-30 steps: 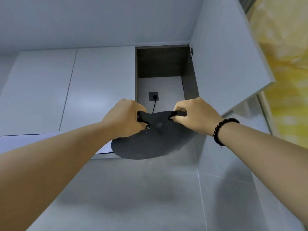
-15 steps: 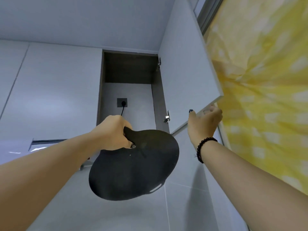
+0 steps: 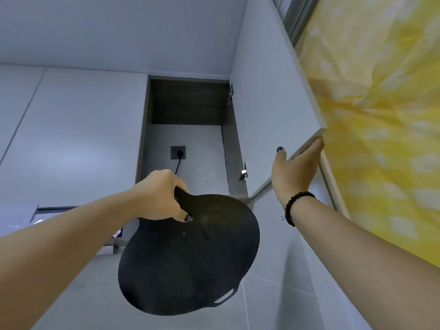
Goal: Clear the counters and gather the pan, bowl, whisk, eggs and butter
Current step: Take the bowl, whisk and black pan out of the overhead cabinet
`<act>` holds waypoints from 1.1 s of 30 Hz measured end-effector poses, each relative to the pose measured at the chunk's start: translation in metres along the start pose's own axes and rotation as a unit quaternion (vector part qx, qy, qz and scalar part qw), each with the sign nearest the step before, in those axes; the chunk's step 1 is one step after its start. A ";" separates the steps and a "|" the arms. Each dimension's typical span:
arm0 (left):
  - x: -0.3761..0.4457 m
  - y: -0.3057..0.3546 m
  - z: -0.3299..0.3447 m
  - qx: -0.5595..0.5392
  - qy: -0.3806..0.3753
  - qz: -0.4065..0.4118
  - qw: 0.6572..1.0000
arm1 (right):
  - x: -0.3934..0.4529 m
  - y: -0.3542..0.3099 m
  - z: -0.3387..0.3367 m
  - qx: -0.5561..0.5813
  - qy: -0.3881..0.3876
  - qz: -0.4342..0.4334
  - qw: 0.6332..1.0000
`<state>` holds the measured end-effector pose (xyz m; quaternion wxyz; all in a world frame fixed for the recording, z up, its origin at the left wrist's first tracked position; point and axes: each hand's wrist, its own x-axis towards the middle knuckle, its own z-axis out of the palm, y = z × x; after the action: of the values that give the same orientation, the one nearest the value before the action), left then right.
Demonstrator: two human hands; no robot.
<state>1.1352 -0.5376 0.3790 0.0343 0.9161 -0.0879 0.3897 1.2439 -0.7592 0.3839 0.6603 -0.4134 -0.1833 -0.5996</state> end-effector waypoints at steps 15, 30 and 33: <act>-0.002 -0.035 0.006 0.043 0.025 -0.073 0.996 | -0.084 0.016 0.073 -0.063 -0.174 -0.277 0.943; -0.020 -0.131 -0.003 0.080 0.018 -0.124 0.989 | -0.146 0.040 0.185 -0.181 -0.482 -0.191 0.836; -0.022 -0.146 -0.004 0.081 0.022 -0.137 0.987 | -0.153 0.043 0.201 -0.213 -0.461 -0.206 0.836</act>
<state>1.1451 -0.3913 0.3668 0.0150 0.9103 0.0711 0.4076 1.3031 -0.5096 0.3758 0.2555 -0.7254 -0.4152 -0.4860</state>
